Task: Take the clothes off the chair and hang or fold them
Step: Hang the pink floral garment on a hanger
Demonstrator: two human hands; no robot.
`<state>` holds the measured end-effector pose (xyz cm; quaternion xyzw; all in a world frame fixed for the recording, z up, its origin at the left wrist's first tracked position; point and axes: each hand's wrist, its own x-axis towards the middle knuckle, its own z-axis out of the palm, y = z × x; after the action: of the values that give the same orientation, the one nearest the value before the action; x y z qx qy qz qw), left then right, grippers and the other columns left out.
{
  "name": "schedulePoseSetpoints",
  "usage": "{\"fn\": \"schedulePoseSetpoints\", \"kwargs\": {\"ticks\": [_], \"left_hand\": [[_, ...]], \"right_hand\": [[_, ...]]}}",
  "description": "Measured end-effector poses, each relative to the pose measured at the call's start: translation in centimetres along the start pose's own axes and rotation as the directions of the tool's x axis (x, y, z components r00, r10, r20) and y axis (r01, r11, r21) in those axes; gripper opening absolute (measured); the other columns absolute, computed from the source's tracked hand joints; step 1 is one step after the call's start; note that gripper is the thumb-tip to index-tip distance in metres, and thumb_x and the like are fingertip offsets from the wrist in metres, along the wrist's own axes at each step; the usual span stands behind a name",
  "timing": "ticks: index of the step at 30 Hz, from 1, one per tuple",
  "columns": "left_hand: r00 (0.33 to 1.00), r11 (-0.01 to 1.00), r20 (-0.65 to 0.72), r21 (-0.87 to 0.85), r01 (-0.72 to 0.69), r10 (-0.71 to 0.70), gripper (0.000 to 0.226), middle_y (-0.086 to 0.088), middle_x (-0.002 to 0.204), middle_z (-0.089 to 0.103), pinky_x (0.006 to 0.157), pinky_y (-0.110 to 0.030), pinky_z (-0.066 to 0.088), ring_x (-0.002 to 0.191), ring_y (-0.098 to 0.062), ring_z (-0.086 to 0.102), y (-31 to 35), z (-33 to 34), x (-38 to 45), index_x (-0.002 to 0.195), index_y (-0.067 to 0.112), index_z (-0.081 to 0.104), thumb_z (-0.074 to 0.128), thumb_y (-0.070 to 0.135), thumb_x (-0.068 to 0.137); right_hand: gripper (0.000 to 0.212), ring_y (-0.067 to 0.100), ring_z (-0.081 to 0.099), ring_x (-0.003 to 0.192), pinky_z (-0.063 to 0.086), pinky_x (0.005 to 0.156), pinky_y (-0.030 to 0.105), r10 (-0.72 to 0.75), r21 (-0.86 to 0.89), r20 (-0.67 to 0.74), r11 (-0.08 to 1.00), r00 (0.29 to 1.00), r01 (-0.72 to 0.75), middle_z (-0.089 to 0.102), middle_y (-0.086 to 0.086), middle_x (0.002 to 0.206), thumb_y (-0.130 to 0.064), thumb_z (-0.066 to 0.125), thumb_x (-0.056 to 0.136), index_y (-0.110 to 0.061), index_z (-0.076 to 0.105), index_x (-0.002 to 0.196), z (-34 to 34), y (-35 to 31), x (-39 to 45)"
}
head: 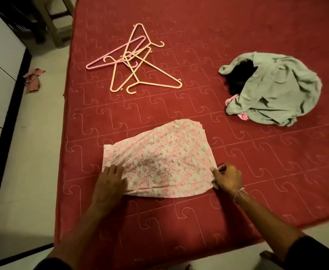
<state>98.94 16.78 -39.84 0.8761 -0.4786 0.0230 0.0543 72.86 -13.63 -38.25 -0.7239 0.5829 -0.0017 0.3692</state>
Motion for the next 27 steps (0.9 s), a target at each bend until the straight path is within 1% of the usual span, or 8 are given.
{"fn": "schedulePoseSetpoints", "kwargs": {"ticks": [2, 6, 9, 12, 14, 17, 21, 27], "left_hand": [[0.984, 0.992, 0.126, -0.034, -0.123, 0.127, 0.03, -0.012, 0.11, 0.062, 0.069, -0.036, 0.056, 0.09, -0.026, 0.061, 0.9, 0.4, -0.6, 0.111, 0.012, 0.06, 0.068, 0.031, 0.088], [0.971, 0.993, 0.226, -0.096, -0.062, 0.083, 0.03, -0.011, 0.117, 0.063, 0.066, -0.036, 0.059, 0.099, -0.029, 0.063, 0.6, 0.3, -0.9, 0.107, 0.015, 0.065, 0.075, 0.032, 0.085], [0.953, 0.993, 0.279, -0.068, -0.1, 0.115, 0.029, -0.014, 0.118, 0.062, 0.066, -0.039, 0.061, 0.101, -0.029, 0.061, -0.1, 0.1, -0.5, 0.111, 0.01, 0.064, 0.07, 0.029, 0.09], [0.932, 0.991, 0.336, -0.046, -0.129, 0.137, 0.027, -0.013, 0.123, 0.059, 0.078, -0.038, 0.059, 0.106, -0.026, 0.056, -1.0, -0.1, -0.5, 0.119, 0.007, 0.06, 0.063, 0.02, 0.095], [0.934, 0.993, 0.338, -0.07, -0.094, 0.113, 0.029, -0.013, 0.122, 0.058, 0.08, -0.036, 0.056, 0.106, -0.025, 0.055, -1.4, -0.6, -0.5, 0.122, 0.004, 0.058, 0.061, 0.013, 0.094], [0.95, 0.974, 0.307, -0.226, 0.015, 0.056, 0.016, -0.011, 0.102, 0.06, 0.072, -0.034, 0.052, 0.086, -0.021, 0.053, -1.6, -1.6, -0.3, 0.107, 0.004, 0.059, 0.064, 0.01, 0.092], [0.953, 0.941, 0.297, -0.337, 0.038, 0.067, 0.015, -0.005, 0.086, 0.056, 0.061, -0.027, 0.046, 0.074, -0.018, 0.053, -3.3, -2.6, -0.4, 0.088, 0.005, 0.061, 0.075, 0.005, 0.083], [0.928, 0.973, 0.34, -0.216, -0.082, 0.154, 0.017, -0.006, 0.109, 0.056, 0.075, -0.029, 0.054, 0.096, -0.017, 0.051, -3.2, -1.7, -0.9, 0.091, 0.012, 0.063, 0.076, 0.02, 0.083]], "right_hand": [[0.018, -0.004, 0.054, 0.05, 0.043, 0.047, 0.01, -0.004, 0.019, -0.046, 1.0, 0.999, 0.005, 0.061, -0.011, 0.056, -0.028, 0.072, 0.092, -0.015, 0.066, 0.082, -0.2, 0.7, -0.4], [0.017, -0.001, 0.057, 0.046, 0.036, 0.042, 0.008, -0.008, 0.127, -0.104, 0.992, 0.995, 0.021, 0.062, -0.009, 0.058, -0.027, 0.072, 0.092, -0.012, 0.067, 0.085, -0.7, 0.5, -0.8], [0.019, 0.012, 0.062, 0.057, 0.044, 0.052, 0.023, -0.002, 0.178, -0.118, 0.984, 0.993, 0.023, 0.068, 0.0, 0.069, -0.028, 0.069, 0.094, -0.011, 0.065, 0.089, -1.1, 0.3, -1.0], [0.017, 0.015, 0.061, 0.049, 0.053, 0.049, 0.03, 0.074, 0.409, 0.014, 0.91, 0.997, -0.073, 0.068, 0.012, 0.07, -0.023, 0.065, 0.097, -0.008, 0.059, 0.092, -1.5, 0.1, -1.4], [0.017, 0.011, 0.053, 0.039, 0.046, 0.04, 0.024, 0.133, 0.517, 0.115, 0.838, 0.984, -0.174, 0.061, 0.009, 0.061, -0.019, 0.065, 0.097, -0.006, 0.059, 0.089, -2.0, -0.3, -1.7], [0.021, 0.009, 0.047, 0.038, 0.041, 0.036, 0.021, 0.189, 0.542, 0.2, 0.796, 0.961, -0.269, 0.058, 0.005, 0.058, -0.017, 0.069, 0.094, -0.007, 0.06, 0.078, -2.7, -0.2, -1.6], [0.018, 0.01, 0.046, 0.044, 0.038, 0.037, 0.02, 0.183, 0.439, 0.216, 0.859, 0.959, -0.263, 0.062, 0.004, 0.061, -0.018, 0.07, 0.093, -0.005, 0.064, 0.082, -2.5, 1.1, -1.8], [0.028, 0.009, 0.055, 0.057, 0.04, 0.05, 0.023, -0.011, -0.041, -0.037, 0.999, 0.999, 0.01, 0.064, -0.005, 0.066, -0.04, 0.068, 0.093, -0.015, 0.066, 0.082, 0.8, 3.4, -2.5]]}}
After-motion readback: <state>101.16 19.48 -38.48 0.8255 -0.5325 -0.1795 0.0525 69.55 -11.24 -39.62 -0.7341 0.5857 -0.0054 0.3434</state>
